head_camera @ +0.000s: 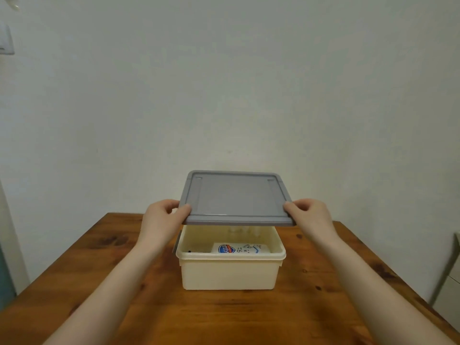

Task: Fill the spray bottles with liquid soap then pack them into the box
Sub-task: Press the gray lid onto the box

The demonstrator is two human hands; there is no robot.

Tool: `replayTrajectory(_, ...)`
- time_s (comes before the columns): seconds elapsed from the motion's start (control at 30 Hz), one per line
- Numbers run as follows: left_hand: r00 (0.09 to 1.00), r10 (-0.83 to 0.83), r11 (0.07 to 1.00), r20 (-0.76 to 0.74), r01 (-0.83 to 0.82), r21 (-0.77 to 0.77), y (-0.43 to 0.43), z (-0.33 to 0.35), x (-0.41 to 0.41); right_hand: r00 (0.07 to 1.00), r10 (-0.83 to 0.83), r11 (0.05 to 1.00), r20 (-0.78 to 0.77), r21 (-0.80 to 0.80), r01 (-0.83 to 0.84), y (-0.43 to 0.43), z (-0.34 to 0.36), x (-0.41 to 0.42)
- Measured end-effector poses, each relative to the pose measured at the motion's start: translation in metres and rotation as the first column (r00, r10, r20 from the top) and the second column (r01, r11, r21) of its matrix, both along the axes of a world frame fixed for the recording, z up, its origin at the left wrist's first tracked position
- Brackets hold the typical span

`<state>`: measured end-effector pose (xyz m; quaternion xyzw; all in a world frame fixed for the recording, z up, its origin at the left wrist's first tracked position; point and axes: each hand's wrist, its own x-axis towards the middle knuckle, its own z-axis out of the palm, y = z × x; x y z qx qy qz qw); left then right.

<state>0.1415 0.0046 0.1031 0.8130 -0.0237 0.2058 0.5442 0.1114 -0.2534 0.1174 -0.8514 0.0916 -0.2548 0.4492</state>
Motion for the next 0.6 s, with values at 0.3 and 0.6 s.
replayTrajectory(0.3, 0.998, 0.006, 0.976, -0.067, 0.009, 0.216, -0.003, -0.043, 0.009, 0.991, -0.01, 0.997, -0.132, -0.077, -0.001, -0.01, -0.062, 0.022)
replayTrajectory(0.6, 0.996, 0.012, 0.967, -0.087, 0.011, 0.254, -0.001, -0.056, 0.015, 0.987, 0.004, 0.997, -0.158, -0.074, -0.016, -0.01, -0.077, 0.024)
